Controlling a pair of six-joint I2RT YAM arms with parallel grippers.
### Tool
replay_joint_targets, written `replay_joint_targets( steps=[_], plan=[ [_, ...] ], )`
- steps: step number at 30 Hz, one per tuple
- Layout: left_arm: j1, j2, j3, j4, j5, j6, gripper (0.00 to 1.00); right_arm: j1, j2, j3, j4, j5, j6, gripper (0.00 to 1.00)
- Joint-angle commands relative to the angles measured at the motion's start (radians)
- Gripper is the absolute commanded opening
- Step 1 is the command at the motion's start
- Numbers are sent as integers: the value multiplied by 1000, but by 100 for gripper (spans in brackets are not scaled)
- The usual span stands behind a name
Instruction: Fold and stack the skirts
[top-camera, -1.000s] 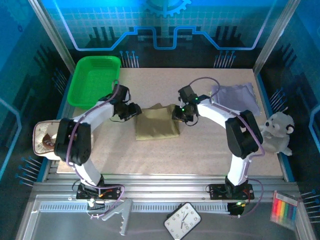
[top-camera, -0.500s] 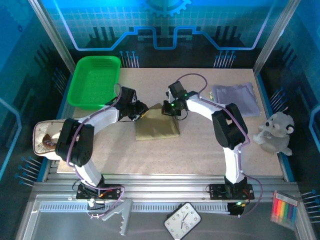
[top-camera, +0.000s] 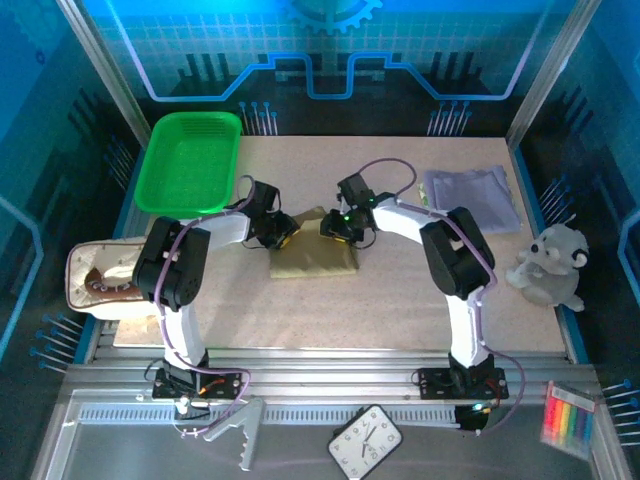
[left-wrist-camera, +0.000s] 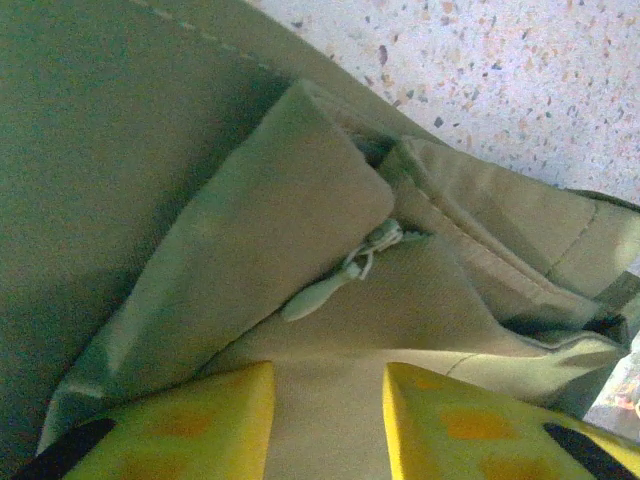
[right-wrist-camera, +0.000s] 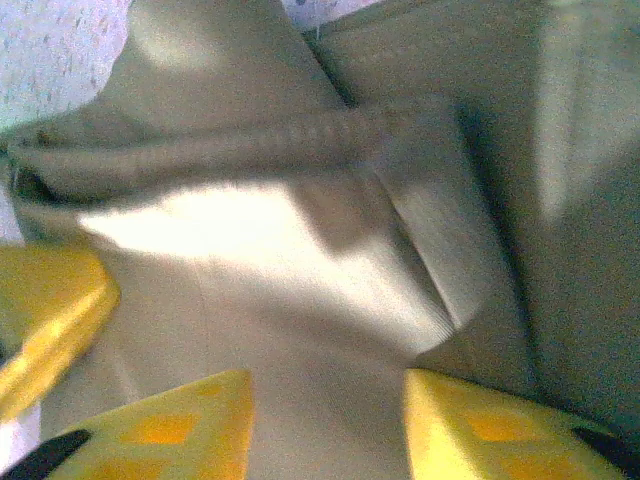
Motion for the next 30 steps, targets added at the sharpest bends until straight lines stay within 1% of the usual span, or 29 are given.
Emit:
replay_joint_targets(
  steps=[1,2,3,4,5,7,10,13,16,20,25,30],
  plan=[
    [8,12,14,-90,-19,49,41,-44,-108,-49,-58,50,-64,50],
    [8,7,27,-100,2,55,43,-58,-122,-66,-62,40,-75,56],
    [8,-7,37,-106,24,60,47,-75,-131,-84,-61,16,-90,66],
    [4,-28,44,-103,37,66,53,-91,-137,-97,-64,-10,-104,81],
    [0,-49,47,-100,42,73,58,-104,-139,-103,-67,-33,-116,99],
    [-2,-87,58,-99,52,80,68,-120,-148,-120,-53,-69,-142,100],
    [2,-106,77,-85,81,72,80,-120,-150,-111,-28,-81,-195,100],
    [3,-86,87,-38,125,49,91,-120,-133,-96,-1,-93,-241,99],
    [5,-53,102,-34,123,29,99,-120,-77,-48,-41,-115,-300,98],
    [25,0,102,-31,100,5,99,-120,-42,-21,-82,-119,-281,98],
    [35,52,89,-45,95,-3,99,-120,-5,2,-106,-242,-247,95],
    [34,52,55,-42,94,-4,99,-120,39,6,-113,-330,-172,91]
  ],
)
